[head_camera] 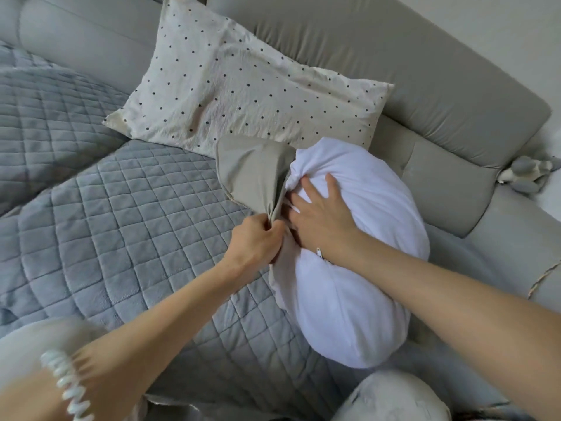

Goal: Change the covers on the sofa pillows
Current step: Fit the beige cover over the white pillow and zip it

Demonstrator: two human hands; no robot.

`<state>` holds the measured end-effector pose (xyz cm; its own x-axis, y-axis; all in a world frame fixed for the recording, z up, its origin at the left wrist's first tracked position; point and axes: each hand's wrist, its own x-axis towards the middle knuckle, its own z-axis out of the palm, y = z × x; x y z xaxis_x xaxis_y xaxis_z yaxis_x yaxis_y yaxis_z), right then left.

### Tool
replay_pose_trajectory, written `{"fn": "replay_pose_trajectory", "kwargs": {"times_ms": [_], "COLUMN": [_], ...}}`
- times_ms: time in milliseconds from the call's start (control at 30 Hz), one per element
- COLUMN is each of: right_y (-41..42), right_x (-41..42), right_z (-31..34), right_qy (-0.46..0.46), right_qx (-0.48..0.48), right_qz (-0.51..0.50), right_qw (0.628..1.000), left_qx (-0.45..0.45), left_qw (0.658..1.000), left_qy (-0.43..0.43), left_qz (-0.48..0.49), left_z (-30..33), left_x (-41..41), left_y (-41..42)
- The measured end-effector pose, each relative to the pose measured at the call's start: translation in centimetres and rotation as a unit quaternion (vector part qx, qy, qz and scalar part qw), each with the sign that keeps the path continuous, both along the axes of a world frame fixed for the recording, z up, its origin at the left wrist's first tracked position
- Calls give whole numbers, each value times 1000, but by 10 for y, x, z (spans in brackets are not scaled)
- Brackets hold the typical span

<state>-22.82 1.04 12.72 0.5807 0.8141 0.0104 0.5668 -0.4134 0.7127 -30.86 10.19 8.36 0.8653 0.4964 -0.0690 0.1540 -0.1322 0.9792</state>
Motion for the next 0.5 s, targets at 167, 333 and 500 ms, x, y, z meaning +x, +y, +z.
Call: {"fn": "replay_pose_trajectory", "kwargs": {"times_ms": [167,333,500], "right_y": [22,35,5], "right_x": [30,28,-1], "right_z": [-2,0,67], "right_qy": [4,40,337], "right_qx": [-44,-22,238], "right_qz": [-84,-42,-38], "right_qw": [996,998,910], "left_qx": [120,40,-125], "left_qw": [992,998,984], "left_qy": [-21,-18,-51], "left_qz": [-20,-54,-116], "left_z": [10,5,2], "left_x": [-11,-5,-3], "left_y": [-6,5,12]}}
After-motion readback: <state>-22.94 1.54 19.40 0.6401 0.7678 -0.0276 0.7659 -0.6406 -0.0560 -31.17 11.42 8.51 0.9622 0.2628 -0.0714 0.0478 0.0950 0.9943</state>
